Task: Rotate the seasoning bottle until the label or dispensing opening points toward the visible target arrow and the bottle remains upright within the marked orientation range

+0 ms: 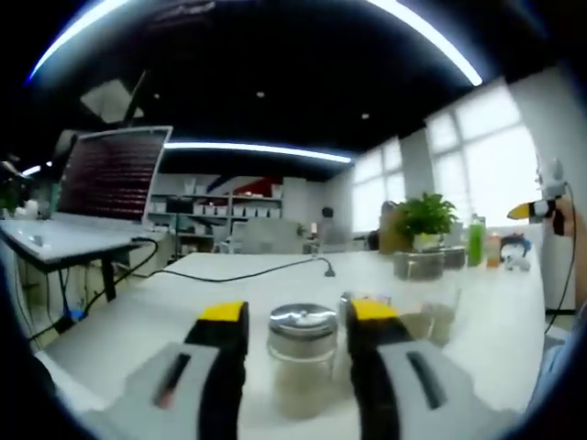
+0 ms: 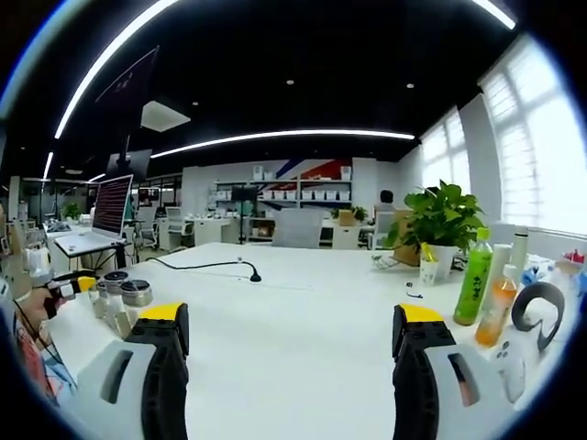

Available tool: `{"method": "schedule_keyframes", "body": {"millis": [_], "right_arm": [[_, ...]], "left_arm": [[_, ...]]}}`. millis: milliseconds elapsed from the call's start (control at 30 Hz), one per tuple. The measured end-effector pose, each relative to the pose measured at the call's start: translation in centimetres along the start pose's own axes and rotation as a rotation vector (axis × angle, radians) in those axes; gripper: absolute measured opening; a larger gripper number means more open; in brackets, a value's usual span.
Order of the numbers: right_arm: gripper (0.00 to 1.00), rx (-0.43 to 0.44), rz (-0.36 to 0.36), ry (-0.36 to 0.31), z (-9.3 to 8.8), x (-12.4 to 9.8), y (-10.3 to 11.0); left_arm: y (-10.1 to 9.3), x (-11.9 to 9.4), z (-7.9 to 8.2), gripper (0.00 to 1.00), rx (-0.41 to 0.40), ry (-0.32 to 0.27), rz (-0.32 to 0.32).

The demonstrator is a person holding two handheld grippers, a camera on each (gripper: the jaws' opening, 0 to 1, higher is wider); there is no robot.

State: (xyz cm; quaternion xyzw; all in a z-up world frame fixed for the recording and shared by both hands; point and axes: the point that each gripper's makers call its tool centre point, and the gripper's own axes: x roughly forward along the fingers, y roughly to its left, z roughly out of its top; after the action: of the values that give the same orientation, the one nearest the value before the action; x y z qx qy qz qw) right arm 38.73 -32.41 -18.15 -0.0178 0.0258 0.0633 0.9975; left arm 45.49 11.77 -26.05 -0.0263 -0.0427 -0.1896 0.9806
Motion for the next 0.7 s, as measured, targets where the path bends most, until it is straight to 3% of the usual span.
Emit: {"method": "schedule_keyframes", "body": {"millis": [133,367,700], "right_arm": [[0.95,-0.006,0.006,-0.003,0.16,0.00,0.08],[0.95,-0.003,0.002,0.000,0.01,0.11,-0.13],[0.96,-0.013,-0.003,-0.010,0.36,-0.08,0.02]], "left_arm": [[-0.19,0.28,0.02,0.41,0.010,-0.008,-0.002],[-0.49,0.81,-0.83,0.34,0.006,0.027,-0.028],[-0.66,0.75,-0.80,0.33,0.022,0.022,-0.069]]}}
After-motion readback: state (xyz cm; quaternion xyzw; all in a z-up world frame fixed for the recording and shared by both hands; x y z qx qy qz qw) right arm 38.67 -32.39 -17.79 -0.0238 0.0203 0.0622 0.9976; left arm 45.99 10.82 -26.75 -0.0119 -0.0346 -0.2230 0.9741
